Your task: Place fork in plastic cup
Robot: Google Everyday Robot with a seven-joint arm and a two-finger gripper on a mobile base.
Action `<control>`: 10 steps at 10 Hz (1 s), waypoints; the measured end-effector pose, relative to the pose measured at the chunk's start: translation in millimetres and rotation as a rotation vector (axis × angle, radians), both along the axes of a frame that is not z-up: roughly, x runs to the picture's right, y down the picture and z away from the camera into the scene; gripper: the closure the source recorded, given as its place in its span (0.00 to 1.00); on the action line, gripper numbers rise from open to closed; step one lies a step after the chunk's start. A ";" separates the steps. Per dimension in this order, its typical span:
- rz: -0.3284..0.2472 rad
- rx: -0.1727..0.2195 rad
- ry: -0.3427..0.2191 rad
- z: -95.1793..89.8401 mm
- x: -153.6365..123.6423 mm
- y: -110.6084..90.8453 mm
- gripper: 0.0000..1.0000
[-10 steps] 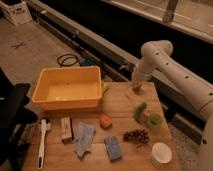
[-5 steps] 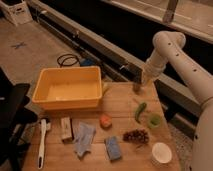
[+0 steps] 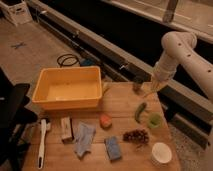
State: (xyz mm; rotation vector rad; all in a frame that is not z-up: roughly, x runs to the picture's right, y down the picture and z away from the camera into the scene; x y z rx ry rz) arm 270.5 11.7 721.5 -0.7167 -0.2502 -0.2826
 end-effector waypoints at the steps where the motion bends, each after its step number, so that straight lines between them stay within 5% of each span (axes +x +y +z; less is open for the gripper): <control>1: 0.002 0.003 0.017 -7.1 3.1 4.0 1.00; 7: 0.005 0.040 0.066 -34.8 2.2 9.1 1.00; 10: 0.028 0.049 0.109 -69.3 10.5 29.0 1.00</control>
